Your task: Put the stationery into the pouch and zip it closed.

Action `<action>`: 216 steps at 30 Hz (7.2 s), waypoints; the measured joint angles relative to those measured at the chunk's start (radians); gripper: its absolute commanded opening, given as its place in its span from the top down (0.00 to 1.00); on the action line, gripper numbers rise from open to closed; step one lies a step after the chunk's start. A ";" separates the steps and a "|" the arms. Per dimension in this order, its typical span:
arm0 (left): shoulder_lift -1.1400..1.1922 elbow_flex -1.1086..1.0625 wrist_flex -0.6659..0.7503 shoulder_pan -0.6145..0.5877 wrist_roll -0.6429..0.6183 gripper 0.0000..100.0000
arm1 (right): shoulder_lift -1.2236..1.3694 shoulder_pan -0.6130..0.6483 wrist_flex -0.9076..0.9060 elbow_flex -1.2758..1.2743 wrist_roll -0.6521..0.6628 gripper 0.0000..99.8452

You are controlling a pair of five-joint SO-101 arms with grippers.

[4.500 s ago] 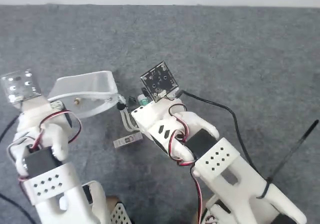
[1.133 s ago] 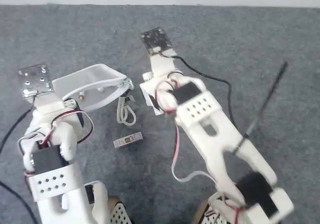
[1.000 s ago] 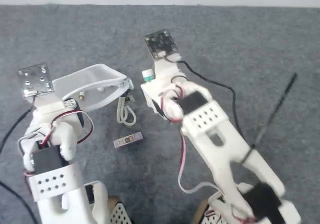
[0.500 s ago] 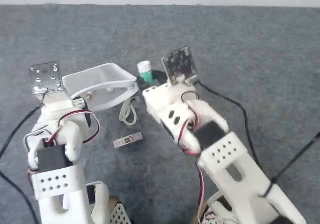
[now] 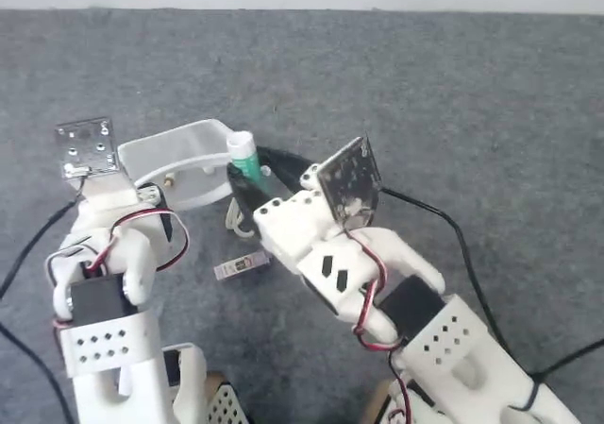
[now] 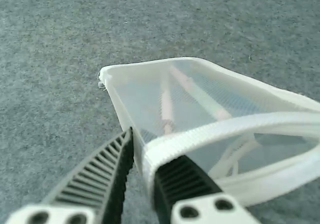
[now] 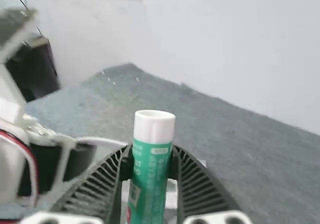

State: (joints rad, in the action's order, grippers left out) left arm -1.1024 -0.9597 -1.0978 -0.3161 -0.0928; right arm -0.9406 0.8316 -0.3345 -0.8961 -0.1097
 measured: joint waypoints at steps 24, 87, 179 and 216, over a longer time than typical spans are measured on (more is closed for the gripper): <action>0.000 0.000 0.000 0.000 0.000 0.99 | 0.408 0.064 1.039 -0.170 0.000 0.99; 0.002 0.000 0.000 -0.077 0.002 0.99 | 0.776 0.095 1.565 -0.361 0.284 0.88; 0.002 -0.002 0.114 -0.448 -0.124 0.97 | 1.247 0.189 -0.528 0.601 0.400 0.91; 0.002 -0.018 0.150 -0.448 -0.124 0.97 | 1.074 -0.005 -0.835 0.612 0.338 0.80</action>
State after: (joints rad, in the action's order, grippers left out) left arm -1.1009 -0.9782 -0.9475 -0.7641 -0.2171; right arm 0.1335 0.8270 -1.1692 -0.2839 0.2279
